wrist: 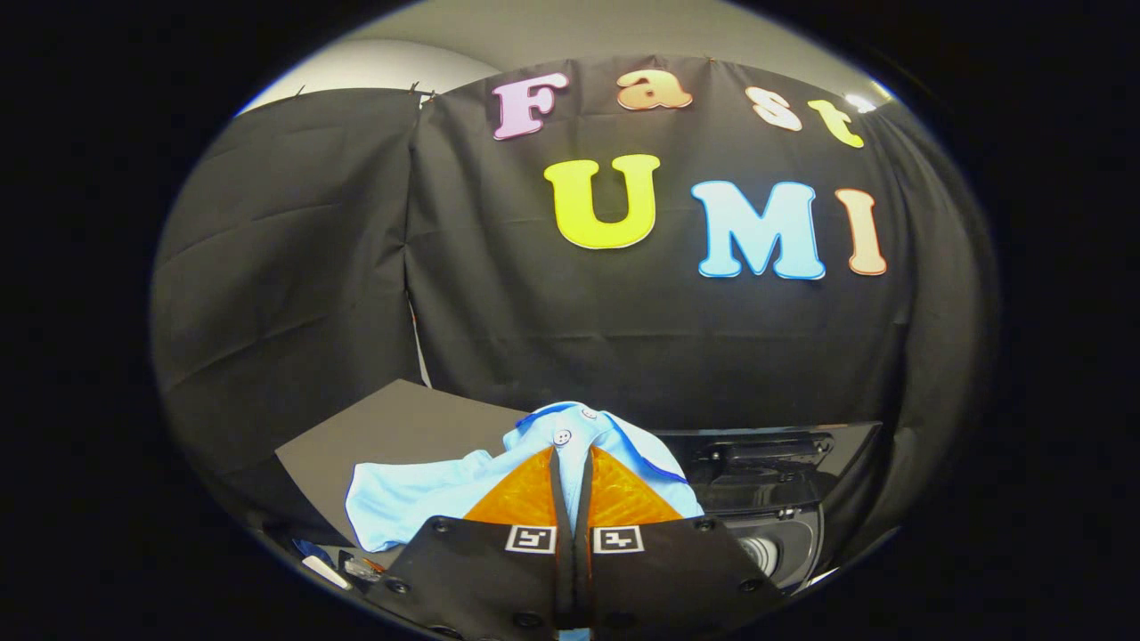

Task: Put the clothes into the washing machine and then close the washing machine lid.

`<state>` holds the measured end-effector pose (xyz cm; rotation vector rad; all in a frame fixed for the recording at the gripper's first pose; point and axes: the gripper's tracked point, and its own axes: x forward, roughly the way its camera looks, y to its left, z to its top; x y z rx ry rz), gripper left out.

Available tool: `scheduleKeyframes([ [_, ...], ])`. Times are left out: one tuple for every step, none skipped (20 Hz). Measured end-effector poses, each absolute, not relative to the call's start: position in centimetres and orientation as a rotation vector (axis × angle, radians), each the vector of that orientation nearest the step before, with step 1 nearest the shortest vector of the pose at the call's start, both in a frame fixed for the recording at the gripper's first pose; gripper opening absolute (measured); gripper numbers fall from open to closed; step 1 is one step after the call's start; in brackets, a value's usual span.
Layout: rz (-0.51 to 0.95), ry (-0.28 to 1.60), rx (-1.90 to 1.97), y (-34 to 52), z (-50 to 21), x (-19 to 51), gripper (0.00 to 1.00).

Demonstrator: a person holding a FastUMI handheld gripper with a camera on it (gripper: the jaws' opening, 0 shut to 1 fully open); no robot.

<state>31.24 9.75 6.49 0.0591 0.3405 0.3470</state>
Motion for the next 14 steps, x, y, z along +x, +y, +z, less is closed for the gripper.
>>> scheduleKeyframes([
  [0.333, 0.34, 0.059, 9.0, 6.5, 31.3, 0.01],
  [0.32, 0.337, 0.06, 8.2, 6.7, 31.4, 0.01],
  [0.307, 0.336, 0.061, 7.5, 6.6, 31.4, 0.01],
  [0.295, 0.334, 0.063, 6.7, 6.7, 31.5, 0.01],
  [0.282, 0.332, 0.068, 6.0, 6.7, 31.6, 0.01],
  [0.271, 0.332, 0.072, 5.3, 6.7, 31.7, 0.01],
  [0.257, 0.331, 0.075, 4.6, 6.6, 31.7, 0.01],
  [0.247, 0.33, 0.078, 3.9, 6.7, 31.8, 0.01],
  [0.236, 0.329, 0.081, 3.3, 6.6, 32.0, 0.01],
  [0.227, 0.33, 0.083, 2.7, 6.6, 32.1, 0.01],
  [0.215, 0.328, 0.086, 2.0, 6.5, 32.1, 0.01],
  [0.204, 0.327, 0.092, 1.2, 6.5, 32.2, 0.01],
  [0.193, 0.329, 0.1, 0.5, 6.3, 32.3, 0.01],
  [0.179, 0.329, 0.107, -0.2, 6.3, 32.4, 0.01],
])
